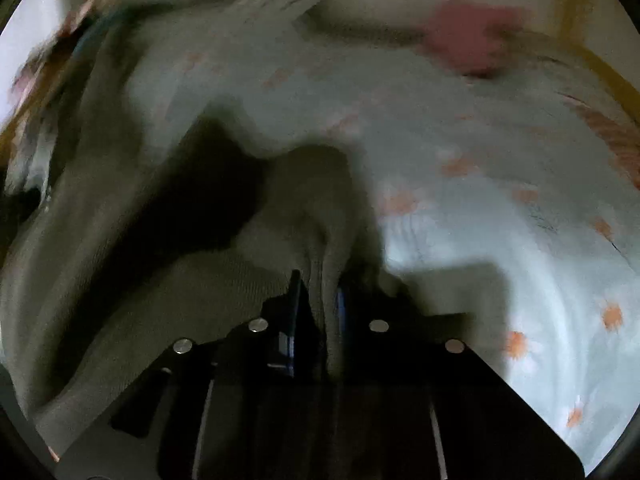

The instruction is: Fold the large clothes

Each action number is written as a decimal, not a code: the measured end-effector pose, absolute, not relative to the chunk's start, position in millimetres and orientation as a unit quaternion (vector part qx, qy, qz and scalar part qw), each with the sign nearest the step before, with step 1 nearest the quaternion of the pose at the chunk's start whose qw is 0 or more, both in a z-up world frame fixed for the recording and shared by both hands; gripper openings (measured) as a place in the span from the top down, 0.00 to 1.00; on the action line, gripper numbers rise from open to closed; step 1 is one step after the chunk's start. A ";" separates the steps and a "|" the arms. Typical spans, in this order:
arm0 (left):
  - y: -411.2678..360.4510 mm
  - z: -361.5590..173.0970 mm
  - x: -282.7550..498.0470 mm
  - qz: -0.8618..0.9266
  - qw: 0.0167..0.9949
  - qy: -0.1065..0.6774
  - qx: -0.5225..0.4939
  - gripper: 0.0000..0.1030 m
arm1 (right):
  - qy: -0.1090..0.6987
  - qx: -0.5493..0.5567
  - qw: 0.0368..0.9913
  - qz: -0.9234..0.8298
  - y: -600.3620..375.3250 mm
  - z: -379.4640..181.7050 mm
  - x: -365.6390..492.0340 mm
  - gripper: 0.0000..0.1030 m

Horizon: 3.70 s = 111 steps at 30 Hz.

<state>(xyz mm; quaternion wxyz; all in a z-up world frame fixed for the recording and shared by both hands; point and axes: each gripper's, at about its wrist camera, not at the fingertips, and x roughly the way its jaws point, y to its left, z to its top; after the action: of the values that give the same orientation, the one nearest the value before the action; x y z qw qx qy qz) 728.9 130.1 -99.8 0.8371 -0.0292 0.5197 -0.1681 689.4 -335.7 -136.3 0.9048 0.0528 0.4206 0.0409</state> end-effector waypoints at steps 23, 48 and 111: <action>-3.2 -96.7 675.3 -0.106 0.897 0.430 0.015 0.04 | 0.465 -0.011 0.885 -0.015 -208.6 -178.5 631.3 0.02; -19.6 -110.0 672.9 -0.092 0.910 0.403 0.022 0.04 | 0.344 0.346 0.871 0.052 -284.1 -163.2 450.1 0.03; -75.7 -94.8 594.2 -0.074 0.894 0.441 0.033 0.04 | 0.238 0.266 0.929 0.095 -239.6 -77.5 524.9 0.74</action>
<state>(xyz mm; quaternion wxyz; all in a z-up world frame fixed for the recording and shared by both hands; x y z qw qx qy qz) 594.2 -75.7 -94.8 0.8938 0.0333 0.4410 -0.0740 524.9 -239.6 -77.5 0.9292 0.2660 0.2383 0.0947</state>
